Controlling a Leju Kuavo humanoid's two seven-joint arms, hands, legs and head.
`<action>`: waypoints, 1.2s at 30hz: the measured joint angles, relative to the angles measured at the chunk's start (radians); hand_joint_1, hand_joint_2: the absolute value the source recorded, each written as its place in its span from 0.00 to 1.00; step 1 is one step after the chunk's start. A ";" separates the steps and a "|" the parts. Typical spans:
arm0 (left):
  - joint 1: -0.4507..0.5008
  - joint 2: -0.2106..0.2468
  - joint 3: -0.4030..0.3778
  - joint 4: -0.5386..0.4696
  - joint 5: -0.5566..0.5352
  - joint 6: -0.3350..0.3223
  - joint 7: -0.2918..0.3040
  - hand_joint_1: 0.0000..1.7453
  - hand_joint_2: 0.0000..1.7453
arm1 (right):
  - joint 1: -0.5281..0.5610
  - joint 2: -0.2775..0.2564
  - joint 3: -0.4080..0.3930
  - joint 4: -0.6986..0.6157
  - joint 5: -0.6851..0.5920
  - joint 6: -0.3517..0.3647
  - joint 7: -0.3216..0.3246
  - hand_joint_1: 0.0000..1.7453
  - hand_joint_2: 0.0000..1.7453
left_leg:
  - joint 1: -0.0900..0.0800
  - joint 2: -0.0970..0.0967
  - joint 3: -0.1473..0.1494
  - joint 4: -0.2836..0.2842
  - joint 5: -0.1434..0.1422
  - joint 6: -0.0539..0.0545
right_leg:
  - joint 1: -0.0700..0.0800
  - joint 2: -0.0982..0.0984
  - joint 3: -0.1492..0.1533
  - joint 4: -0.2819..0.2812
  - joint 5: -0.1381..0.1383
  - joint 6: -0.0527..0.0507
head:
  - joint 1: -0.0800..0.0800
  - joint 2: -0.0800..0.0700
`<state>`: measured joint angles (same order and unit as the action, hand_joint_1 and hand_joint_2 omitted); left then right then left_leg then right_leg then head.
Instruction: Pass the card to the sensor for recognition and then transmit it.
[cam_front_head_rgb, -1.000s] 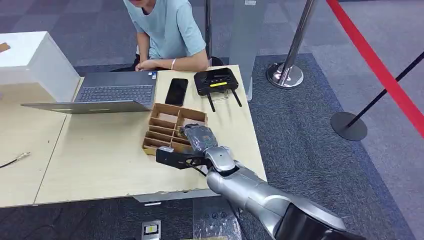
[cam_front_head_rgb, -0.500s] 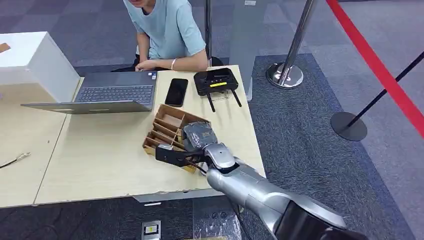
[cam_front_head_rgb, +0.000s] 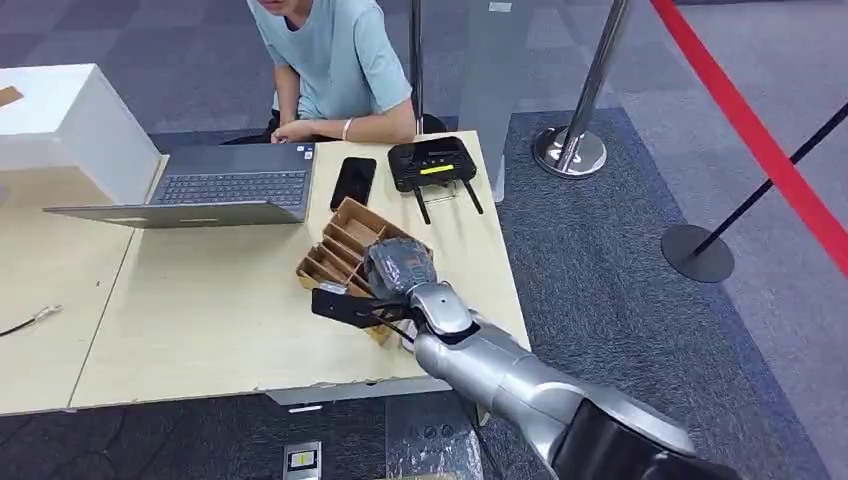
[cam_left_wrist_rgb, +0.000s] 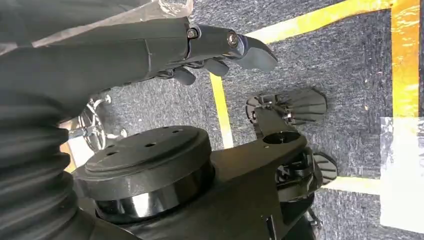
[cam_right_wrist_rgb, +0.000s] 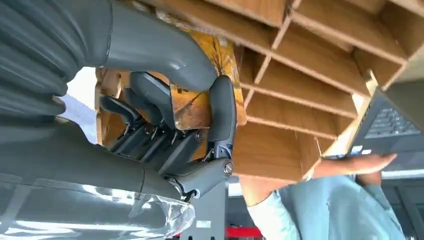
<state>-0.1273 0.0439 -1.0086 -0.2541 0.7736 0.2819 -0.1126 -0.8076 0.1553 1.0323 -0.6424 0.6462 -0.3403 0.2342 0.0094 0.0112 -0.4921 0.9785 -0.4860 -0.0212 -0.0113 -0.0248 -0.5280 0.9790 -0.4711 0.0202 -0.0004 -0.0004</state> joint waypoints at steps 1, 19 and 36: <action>0.000 0.000 0.000 0.000 -0.001 0.000 0.003 0.00 1.00 | -0.003 -0.002 -0.002 -0.005 -0.002 -0.001 0.002 1.00 1.00 | 0.000 0.000 0.000 0.000 0.000 0.000 | 0.000 0.000 0.000 0.000 0.000 0.000 | 0.000 0.000; -0.002 0.000 0.000 0.000 -0.010 -0.003 0.006 0.00 1.00 | -0.093 -0.073 -0.048 -0.146 0.026 -0.014 0.071 1.00 1.00 | 0.000 0.000 0.001 0.000 0.000 0.000 | 0.000 0.000 0.000 0.000 0.000 0.000 | 0.000 0.000; -0.003 0.000 0.000 0.000 -0.007 -0.003 0.003 0.00 1.00 | -0.083 -0.101 -0.049 -0.192 0.021 0.059 0.076 0.24 1.00 | 0.000 0.000 0.000 0.000 0.000 0.000 | 0.000 0.000 0.000 0.000 0.000 0.000 | 0.000 0.000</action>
<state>-0.1300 0.0439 -1.0090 -0.2537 0.7668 0.2785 -0.1095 -0.8907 0.0538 0.9834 -0.8343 0.6676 -0.2815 0.3105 0.0095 0.0112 -0.4917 0.9785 -0.4860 -0.0212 -0.0113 -0.0248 -0.5276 0.9791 -0.4710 0.0202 -0.0004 -0.0004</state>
